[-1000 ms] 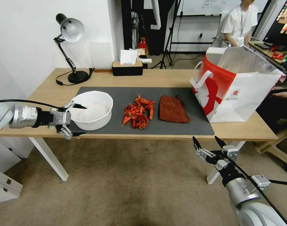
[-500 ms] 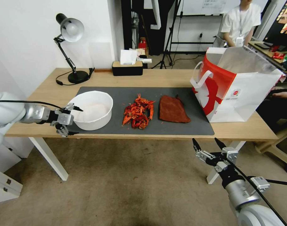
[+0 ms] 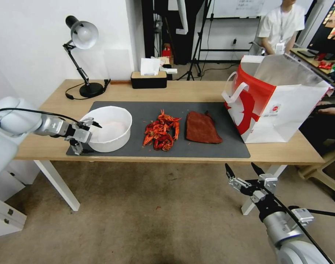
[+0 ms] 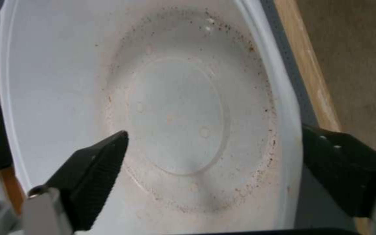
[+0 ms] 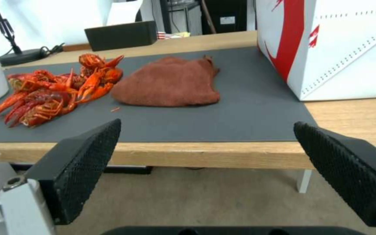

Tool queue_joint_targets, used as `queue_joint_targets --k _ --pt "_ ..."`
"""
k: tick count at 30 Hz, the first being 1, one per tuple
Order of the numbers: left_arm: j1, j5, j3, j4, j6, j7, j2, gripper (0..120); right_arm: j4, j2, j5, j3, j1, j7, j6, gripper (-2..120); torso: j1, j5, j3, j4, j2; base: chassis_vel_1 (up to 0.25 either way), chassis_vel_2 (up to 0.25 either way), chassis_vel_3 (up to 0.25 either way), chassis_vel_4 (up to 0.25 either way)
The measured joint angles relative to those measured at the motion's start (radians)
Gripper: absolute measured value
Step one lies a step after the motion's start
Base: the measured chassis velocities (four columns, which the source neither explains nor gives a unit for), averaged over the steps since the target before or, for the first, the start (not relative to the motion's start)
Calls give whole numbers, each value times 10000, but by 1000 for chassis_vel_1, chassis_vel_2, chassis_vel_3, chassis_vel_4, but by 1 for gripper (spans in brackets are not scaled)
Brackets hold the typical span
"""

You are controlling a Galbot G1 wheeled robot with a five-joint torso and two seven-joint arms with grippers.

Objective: Sweep shrimp from table into container with towel, then put container into takeout bag.

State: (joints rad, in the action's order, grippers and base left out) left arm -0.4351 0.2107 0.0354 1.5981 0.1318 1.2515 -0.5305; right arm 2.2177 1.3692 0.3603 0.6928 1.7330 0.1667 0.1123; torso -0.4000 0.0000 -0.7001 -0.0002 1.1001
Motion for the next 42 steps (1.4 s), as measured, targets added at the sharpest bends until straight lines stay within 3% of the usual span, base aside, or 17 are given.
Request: queue_joint_targets --k 1,4,6,8,10,20,23,25,31,33,34,37,38,40,41,42 --pt "118 50 -126 -78 72 110 -57 83 -19 15 -8 -7 -8 1 0 100 0 1 1 1 0 0 0 0 0" --pt "179 78 -195 -125 122 187 -85 78 -38 14 -9 -6 -13 1 0 100 0 -1 1 3 0 0 0 0 0" --pt "397 85 -441 -241 230 324 -109 65 -68 -12 -9 19 -17 -16 0 100 1 0 0 2 0 0 0 0 0" --pt "427 83 -477 -271 257 362 -115 62 -73 -15 -6 23 -17 -21 0 100 1 0 0 2 -1 0 0 0 0" --pt "470 84 -518 -342 342 445 -139 49 -91 -8 7 26 -18 -48 0 100 1 0 1 3 0 0 0 0 0" --pt "476 217 -398 -382 745 929 -178 16 -93 26 41 33 10 -69 0 100 1 0 2 1 0 0 0 0 0" --pt "266 215 -69 -353 838 931 -147 7 -69 51 42 33 31 -59 0 100 1 0 1 0 0 0 0 0 0" --pt "-43 216 297 -295 922 929 -115 0 -49 66 42 30 44 -57 0 100 1 0 2 3 -1 0 0 0 0" --pt "-738 167 990 -77 1127 900 16 0 -7 56 42 29 81 -53 0 100 1 -1 1 1 -1 0 0 0 0" --pt "-1600 -221 1766 541 1586 850 341 0 32 42 41 30 113 -44 0 100 1 -3 1 2 -1 0 0 0 0" --pt "-1600 -221 1766 541 1586 850 341 0 32 42 41 30 113 -44 0 100 1 -3 1 2 -1 0 0 0 0" --pt "-3144 -377 2788 2082 2275 300 939 0 56 51 41 31 172 -33 0 100 1 1 2 7 0 0 0 0 0" --pt "-3144 -377 2788 2082 2275 300 939 0 56 51 41 31 172 -33 0 100 1 1 2 7 0 0 0 0 0" --pt "-3920 -371 3268 3096 3014 -77 1106 0 57 73 40 34 197 -29 0 100 2 1 3 4 0 0 0 0 0" --pt "-3920 -371 3268 3096 3014 -77 1106 0 57 73 40 34 197 -29 0 100 2 1 3 4 0 0 0 0 0" --pt "-4179 -353 3343 3596 3341 -312 1154 0 57 75 40 47 214 -28 0 100 2 0 2 3 0 0 0 0 0"
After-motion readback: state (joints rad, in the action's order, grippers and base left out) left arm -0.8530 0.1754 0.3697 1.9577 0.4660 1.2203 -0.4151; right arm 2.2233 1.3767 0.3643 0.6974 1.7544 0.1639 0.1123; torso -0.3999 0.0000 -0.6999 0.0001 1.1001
